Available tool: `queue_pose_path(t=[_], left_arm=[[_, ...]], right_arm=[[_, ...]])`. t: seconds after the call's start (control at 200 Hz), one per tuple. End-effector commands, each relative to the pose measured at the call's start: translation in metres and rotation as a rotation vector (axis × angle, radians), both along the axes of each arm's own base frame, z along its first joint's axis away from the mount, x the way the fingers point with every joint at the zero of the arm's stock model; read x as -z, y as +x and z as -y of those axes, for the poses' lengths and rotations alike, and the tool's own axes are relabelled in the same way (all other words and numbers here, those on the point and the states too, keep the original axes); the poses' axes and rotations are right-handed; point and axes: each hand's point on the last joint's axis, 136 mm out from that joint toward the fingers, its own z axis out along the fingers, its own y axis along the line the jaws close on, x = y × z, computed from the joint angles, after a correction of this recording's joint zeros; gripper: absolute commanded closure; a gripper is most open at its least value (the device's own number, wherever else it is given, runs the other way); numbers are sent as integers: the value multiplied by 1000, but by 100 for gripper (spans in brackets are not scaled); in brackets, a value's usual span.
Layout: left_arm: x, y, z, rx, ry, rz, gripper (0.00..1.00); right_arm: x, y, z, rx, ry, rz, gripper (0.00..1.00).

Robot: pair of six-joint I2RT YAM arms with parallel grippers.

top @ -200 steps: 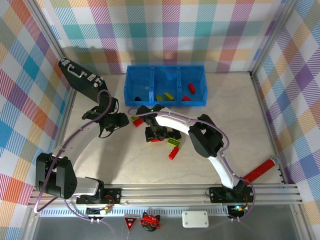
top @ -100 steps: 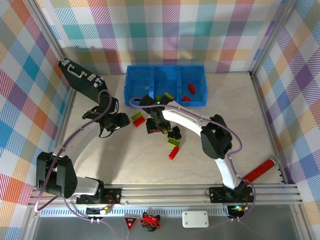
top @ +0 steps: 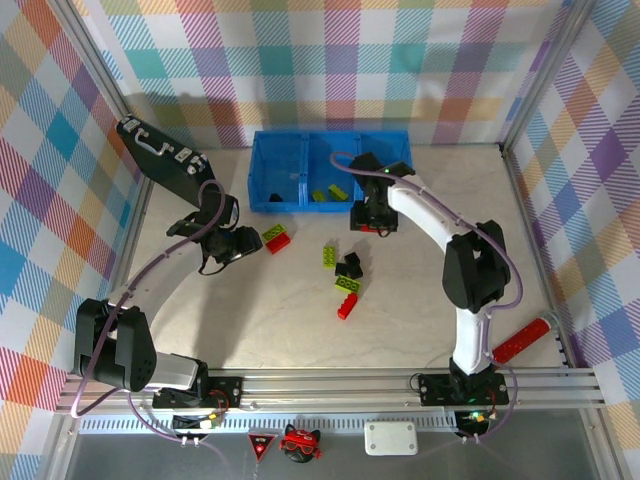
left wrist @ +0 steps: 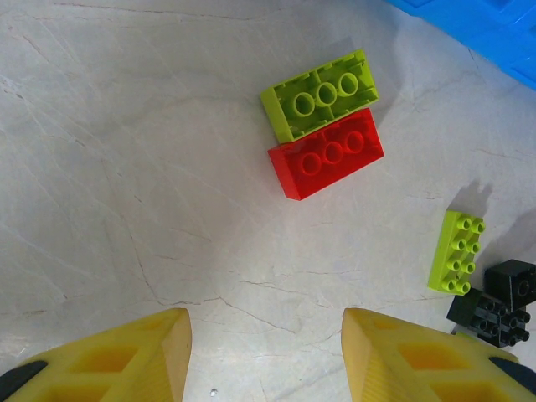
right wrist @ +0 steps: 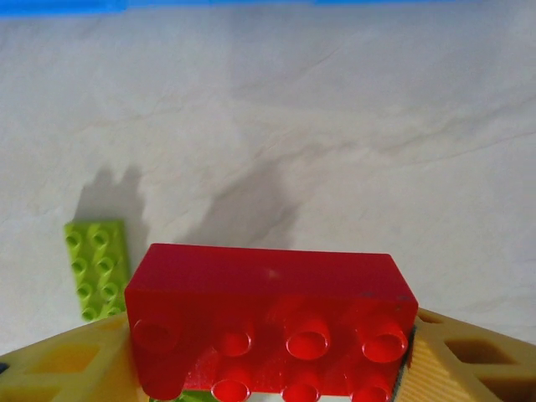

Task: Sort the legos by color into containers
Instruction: Place the lego in the container.

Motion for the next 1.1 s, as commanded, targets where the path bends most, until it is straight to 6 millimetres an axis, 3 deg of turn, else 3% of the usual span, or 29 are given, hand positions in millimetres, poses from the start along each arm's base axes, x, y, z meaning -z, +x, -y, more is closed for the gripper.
queue_pose_path(t=[0.0,0.3,0.555,0.905,1.095], left_arm=[[-6,5,1,-11,-30,14,49],[-15,-1,1,-8,-35,25,49],[-21,-6,0,-7,-28,32,49],[-24,-11,-1,-12,-23,32,49],[-26,-9,1,-4,-26,34,49]], right_arm=[[-13,23,13,-20,-10,55,35],[-18,91,32,-11,2,146,35],[2,132,37,-25,-26,157,35],[45,150,57,14,-55,100,35],[45,151,61,28,-59,100,29]])
